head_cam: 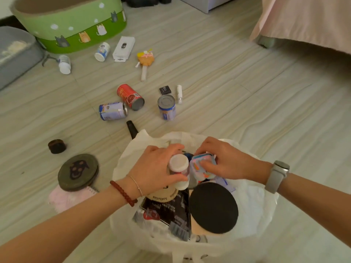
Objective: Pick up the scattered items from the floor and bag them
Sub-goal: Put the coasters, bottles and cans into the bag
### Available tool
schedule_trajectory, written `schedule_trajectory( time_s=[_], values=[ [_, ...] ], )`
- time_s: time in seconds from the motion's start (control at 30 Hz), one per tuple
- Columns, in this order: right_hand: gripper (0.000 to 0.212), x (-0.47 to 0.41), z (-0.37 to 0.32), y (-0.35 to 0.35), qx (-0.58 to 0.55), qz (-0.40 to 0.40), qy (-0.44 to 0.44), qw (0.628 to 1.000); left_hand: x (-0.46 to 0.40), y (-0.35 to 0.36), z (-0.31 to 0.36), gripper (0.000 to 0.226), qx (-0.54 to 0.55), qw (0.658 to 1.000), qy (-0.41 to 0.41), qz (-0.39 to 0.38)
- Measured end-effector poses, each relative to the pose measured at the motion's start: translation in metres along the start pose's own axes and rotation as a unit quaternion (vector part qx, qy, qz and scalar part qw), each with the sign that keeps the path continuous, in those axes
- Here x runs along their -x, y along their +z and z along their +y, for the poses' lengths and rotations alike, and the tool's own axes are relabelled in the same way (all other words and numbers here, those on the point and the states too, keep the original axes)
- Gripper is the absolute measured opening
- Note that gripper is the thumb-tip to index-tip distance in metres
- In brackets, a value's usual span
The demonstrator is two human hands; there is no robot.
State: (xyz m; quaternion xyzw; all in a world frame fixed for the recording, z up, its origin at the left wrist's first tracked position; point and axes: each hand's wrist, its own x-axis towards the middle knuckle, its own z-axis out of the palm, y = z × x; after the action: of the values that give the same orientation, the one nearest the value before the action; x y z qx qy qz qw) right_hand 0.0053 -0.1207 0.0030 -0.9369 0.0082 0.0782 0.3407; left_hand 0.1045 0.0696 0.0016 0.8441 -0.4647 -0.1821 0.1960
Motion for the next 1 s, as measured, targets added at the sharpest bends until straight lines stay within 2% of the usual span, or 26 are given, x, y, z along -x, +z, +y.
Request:
schedule_trajectory(
  time_s=[0.03, 0.07, 0.1, 0.17, 0.23, 0.3, 0.37, 0.43, 0.5, 0.57, 0.67, 0.73, 0.8, 0.9, 1.0],
  values=[
    [0.040, 0.003, -0.001, 0.003, 0.060, -0.025, -0.006, 0.998, 0.005, 0.002, -0.002, 0.068, -0.076, 0.996, 0.035, 0.004],
    [0.043, 0.004, -0.003, 0.005, 0.117, -0.017, -0.016, 0.993, 0.008, 0.004, -0.007, 0.067, -0.134, 0.989, 0.058, 0.026],
    [0.042, 0.005, -0.003, 0.006, 0.163, 0.019, -0.038, 0.986, 0.010, 0.003, -0.011, 0.067, -0.169, 0.983, 0.055, 0.047],
    [0.038, 0.006, -0.004, 0.009, 0.219, 0.099, -0.081, 0.967, 0.013, -0.001, -0.018, 0.075, -0.193, 0.978, -0.011, 0.075],
    [0.045, 0.006, -0.002, 0.015, 0.267, 0.129, -0.077, 0.952, 0.020, -0.001, -0.028, 0.089, -0.169, 0.976, -0.134, 0.030],
    [0.062, 0.007, 0.001, 0.025, 0.279, 0.099, -0.022, 0.955, 0.029, 0.005, -0.040, 0.095, -0.115, 0.961, -0.245, -0.059],
    [0.074, 0.011, 0.004, 0.034, 0.249, 0.045, 0.059, 0.966, 0.040, 0.013, -0.052, 0.097, -0.049, 0.948, -0.304, -0.074],
    [0.079, 0.011, 0.011, 0.040, 0.216, -0.010, 0.117, 0.969, 0.047, 0.019, -0.061, 0.098, 0.061, 0.945, -0.319, -0.031],
    [0.079, 0.010, 0.019, 0.042, 0.173, -0.049, 0.147, 0.973, 0.048, 0.023, -0.060, 0.089, 0.171, 0.942, -0.287, 0.029],
    [0.071, 0.008, 0.028, 0.041, 0.194, -0.071, 0.132, 0.969, 0.046, 0.029, -0.055, 0.074, 0.165, 0.944, -0.281, 0.055],
    [0.047, 0.000, 0.034, 0.042, 0.259, -0.097, 0.098, 0.956, 0.035, 0.032, -0.054, 0.042, 0.139, 0.943, -0.288, 0.090],
    [0.032, -0.009, 0.041, 0.040, 0.177, -0.057, 0.125, 0.975, 0.019, 0.024, -0.054, 0.029, 0.164, 0.937, -0.277, 0.136],
    [0.027, -0.025, 0.052, 0.026, 0.060, 0.035, 0.179, 0.981, -0.003, 0.014, -0.054, 0.025, 0.171, 0.932, -0.270, 0.173],
    [0.028, -0.048, 0.065, -0.002, -0.012, 0.167, 0.248, 0.954, -0.036, 0.008, -0.052, 0.024, 0.180, 0.935, -0.235, 0.195],
    [0.028, -0.064, 0.073, -0.015, -0.025, 0.215, 0.293, 0.931, -0.068, -0.003, -0.046, 0.026, 0.242, 0.910, -0.229, 0.248]
  ],
)
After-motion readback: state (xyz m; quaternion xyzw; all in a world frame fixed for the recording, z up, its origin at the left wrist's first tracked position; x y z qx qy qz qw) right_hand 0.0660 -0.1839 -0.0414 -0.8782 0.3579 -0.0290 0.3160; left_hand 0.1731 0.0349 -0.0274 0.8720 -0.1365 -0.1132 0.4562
